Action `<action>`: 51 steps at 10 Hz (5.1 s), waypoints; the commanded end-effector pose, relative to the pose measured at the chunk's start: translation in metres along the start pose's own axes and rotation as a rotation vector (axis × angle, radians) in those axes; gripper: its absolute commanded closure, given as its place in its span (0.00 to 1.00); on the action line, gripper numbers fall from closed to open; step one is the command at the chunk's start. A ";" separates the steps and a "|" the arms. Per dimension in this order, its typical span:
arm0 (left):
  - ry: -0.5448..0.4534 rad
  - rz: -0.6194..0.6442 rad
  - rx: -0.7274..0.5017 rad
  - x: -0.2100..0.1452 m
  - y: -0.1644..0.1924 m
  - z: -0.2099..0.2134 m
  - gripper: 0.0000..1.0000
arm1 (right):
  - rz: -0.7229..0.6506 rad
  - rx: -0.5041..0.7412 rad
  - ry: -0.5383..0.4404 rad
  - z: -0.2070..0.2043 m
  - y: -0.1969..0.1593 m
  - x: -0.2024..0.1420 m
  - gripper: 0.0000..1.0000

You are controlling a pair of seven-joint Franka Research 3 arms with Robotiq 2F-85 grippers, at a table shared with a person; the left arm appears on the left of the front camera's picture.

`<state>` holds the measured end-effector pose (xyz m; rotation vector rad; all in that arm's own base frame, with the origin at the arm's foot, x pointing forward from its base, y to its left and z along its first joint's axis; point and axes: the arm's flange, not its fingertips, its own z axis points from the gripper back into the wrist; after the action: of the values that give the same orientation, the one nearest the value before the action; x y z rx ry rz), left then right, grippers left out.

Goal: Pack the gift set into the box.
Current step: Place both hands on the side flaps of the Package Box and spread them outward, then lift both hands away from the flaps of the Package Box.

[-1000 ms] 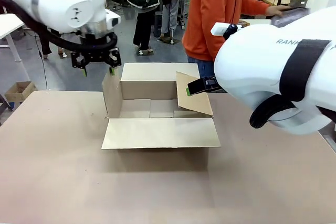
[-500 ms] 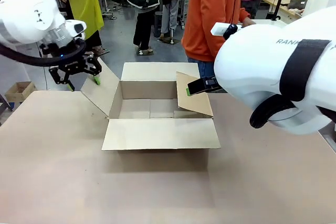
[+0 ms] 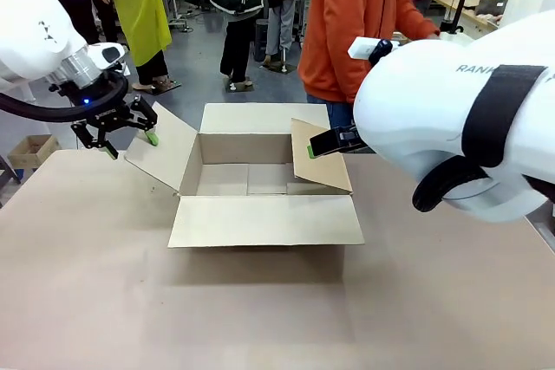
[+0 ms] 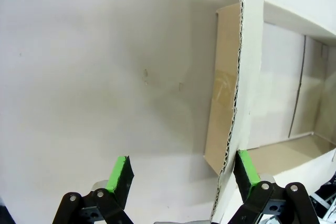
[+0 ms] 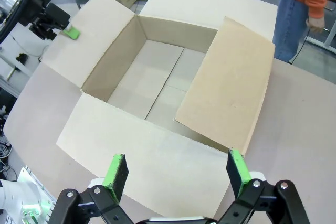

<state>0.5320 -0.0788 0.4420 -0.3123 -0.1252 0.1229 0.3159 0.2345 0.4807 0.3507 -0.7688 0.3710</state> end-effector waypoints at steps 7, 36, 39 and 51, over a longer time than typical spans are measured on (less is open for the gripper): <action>-0.012 0.013 0.029 0.000 -0.006 0.002 0.00 | -0.069 -0.105 0.360 -0.089 0.000 0.108 0.00; -0.012 0.013 0.029 0.000 -0.006 0.002 0.00 | -0.401 -0.286 0.476 -0.115 -0.201 0.099 0.00; -0.012 0.013 0.029 0.000 -0.006 0.002 0.00 | -0.441 -0.012 0.340 -0.137 -0.253 0.063 0.00; -0.012 0.013 0.029 0.000 -0.006 0.002 0.00 | -0.442 -0.266 0.384 -0.123 -0.226 0.091 0.00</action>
<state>0.5325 -0.0831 0.4442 -0.2989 -0.1287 0.1274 0.5494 0.1044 0.4231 0.1925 -0.3433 -0.0673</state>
